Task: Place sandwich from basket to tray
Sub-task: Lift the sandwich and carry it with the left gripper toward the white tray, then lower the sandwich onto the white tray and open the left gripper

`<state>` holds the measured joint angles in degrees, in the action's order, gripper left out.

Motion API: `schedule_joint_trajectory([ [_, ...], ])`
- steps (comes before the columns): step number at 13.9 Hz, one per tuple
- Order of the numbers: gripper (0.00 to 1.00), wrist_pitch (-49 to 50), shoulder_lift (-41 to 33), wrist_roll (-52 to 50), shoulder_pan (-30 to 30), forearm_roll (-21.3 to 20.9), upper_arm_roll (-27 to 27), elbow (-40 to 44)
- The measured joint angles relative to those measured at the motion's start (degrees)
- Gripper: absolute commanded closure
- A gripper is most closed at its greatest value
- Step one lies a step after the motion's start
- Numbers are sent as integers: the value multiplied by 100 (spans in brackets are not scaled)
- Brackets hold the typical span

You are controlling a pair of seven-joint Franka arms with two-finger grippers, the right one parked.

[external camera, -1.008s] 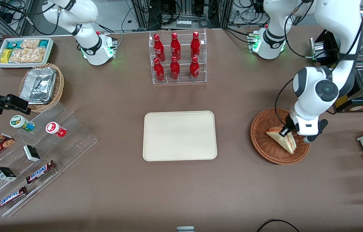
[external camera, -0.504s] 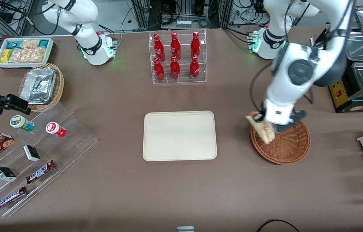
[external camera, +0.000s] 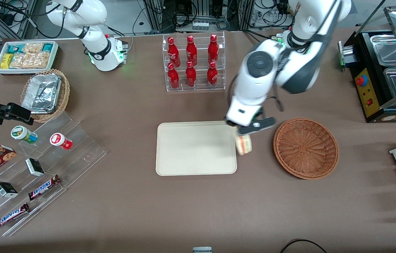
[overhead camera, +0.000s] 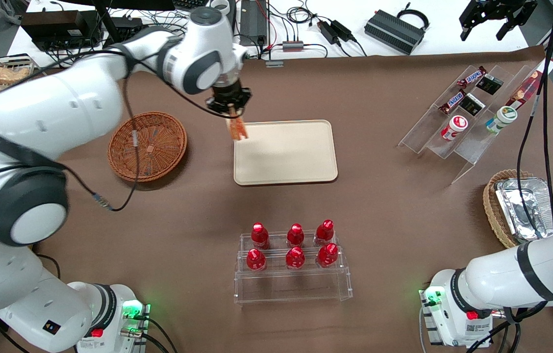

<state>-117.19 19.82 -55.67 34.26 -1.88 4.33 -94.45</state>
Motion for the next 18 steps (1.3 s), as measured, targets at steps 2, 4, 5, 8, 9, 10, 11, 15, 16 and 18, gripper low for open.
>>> schedule_joint_trajectory([
  [2,100,-33,642,-76,289,-2,-3,599],
  [4,100,-517,1170,-103,554,-8,-5,905],
  [5,100,-836,1361,-110,642,-10,-6,962],
  [8,100,-1248,1773,-110,879,-112,-13,1027],
  [9,100,-1268,1872,-112,929,-272,-13,1044],
  [10,100,-1272,1946,-115,955,-405,-14,1065],
  [11,100,-1274,1999,-115,964,-500,-15,1077],
  [15,100,-1574,2245,-114,1069,-818,-15,1079],
  [16,100,-1624,2299,-114,1107,-829,-15,1080],
  [18,67,-1646,2366,-114,1151,-834,-15,1083],
])
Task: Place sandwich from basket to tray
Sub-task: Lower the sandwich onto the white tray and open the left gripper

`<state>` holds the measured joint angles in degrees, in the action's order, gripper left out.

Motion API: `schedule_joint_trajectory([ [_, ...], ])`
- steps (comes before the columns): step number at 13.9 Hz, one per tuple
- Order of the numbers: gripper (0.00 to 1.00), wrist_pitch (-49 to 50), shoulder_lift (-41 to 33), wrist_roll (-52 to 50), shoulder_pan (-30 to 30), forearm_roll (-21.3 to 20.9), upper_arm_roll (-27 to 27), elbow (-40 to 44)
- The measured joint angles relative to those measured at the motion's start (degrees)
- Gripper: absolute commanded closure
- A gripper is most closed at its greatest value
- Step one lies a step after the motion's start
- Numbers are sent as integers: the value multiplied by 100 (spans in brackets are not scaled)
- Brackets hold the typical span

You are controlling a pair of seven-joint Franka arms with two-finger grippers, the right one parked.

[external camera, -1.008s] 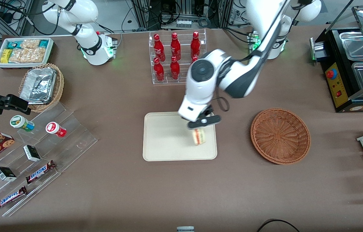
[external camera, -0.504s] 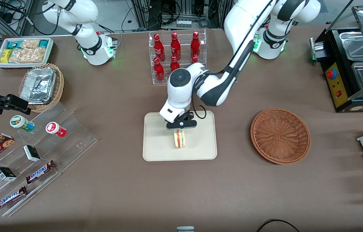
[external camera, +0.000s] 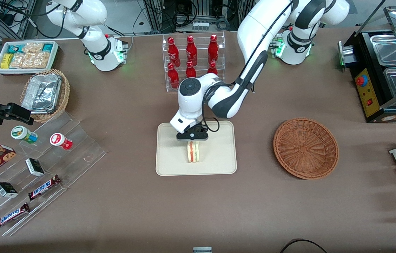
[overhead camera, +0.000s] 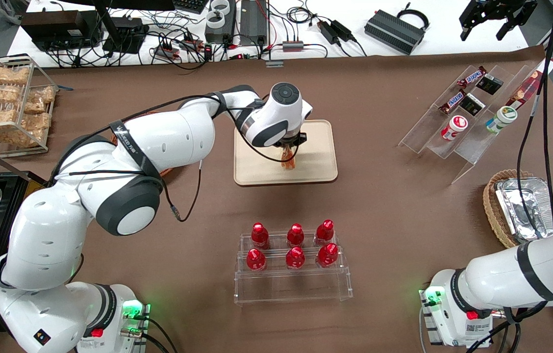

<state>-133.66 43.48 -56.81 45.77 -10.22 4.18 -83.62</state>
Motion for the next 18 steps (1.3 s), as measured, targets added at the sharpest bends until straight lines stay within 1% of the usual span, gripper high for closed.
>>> schedule_joint_trajectory([
  [1,20,-1,19,0,5,-3,-1,1],
  [2,1,-3,31,0,5,-7,-4,2],
  [8,1,-35,26,1,3,-15,-44,111],
  [10,1,-47,-105,-19,-26,-10,-72,217],
  [12,1,210,-510,-23,-132,-5,-101,259],
  [18,1,1920,-1828,-327,-472,33,-129,290],
])
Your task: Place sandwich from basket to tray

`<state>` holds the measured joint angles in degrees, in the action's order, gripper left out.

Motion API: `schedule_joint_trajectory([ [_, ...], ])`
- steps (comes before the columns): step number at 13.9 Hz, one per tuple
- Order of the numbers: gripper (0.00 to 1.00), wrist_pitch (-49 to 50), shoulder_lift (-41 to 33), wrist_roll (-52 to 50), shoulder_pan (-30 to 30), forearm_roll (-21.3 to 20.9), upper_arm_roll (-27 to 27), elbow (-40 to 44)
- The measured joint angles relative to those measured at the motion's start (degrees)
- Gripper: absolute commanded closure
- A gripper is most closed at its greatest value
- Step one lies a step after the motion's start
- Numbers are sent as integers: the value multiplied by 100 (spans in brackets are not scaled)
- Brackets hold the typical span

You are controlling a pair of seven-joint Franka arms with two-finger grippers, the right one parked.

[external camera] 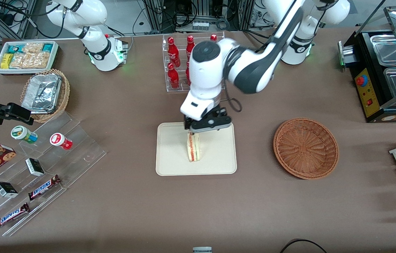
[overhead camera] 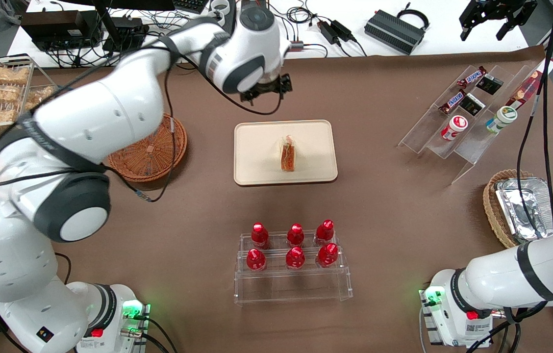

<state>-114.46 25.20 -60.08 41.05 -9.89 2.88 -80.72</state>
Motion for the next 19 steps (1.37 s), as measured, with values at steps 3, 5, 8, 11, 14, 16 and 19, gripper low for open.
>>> schedule_joint_trajectory([
  [3,1,685,-555,8,-391,157,-14,2],
  [5,1,1113,-894,245,-701,292,-22,-1],
  [8,1,1718,-1283,948,-1181,569,-33,-9],
  [11,1,2139,-1547,1633,-1695,682,-41,-15],
  [14,1,2538,-1770,2536,-2329,792,-50,-18],
  [16,1,2794,-1916,3120,-2726,860,-56,-19],
  [19,1,3178,-2101,4065,-3325,985,-65,-21],
])
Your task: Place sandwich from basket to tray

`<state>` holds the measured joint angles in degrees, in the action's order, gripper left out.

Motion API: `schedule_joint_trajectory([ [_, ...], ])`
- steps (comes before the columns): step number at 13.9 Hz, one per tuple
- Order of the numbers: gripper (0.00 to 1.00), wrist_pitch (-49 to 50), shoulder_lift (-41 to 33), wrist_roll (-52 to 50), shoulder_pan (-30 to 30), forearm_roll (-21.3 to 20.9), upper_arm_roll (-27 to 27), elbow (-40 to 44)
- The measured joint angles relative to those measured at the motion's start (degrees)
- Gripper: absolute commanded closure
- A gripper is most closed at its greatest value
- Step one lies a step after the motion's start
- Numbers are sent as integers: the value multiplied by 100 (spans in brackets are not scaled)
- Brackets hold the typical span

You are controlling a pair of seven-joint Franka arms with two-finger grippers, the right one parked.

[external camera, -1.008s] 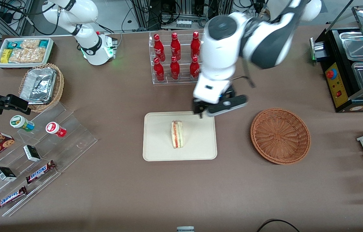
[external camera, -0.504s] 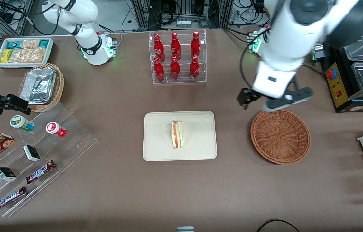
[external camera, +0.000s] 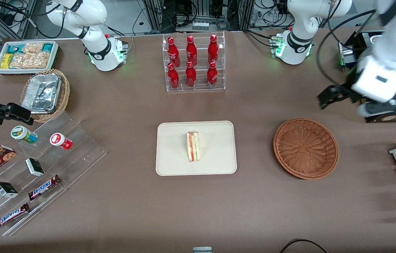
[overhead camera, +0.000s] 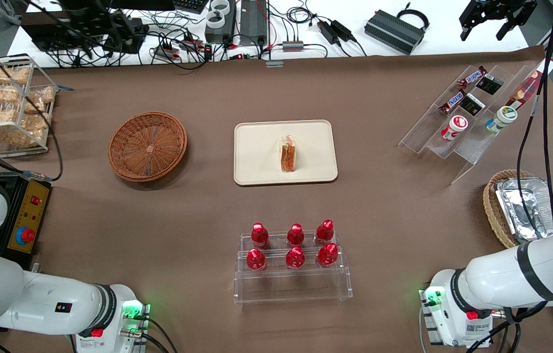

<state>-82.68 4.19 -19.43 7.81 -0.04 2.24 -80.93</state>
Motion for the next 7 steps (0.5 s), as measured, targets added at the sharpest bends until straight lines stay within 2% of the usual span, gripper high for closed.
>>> schedule_joint_trajectory([
  [3,1,400,-186,892,-419,45,-95,-43],
  [7,1,518,-524,1644,-444,45,-595,-414],
])
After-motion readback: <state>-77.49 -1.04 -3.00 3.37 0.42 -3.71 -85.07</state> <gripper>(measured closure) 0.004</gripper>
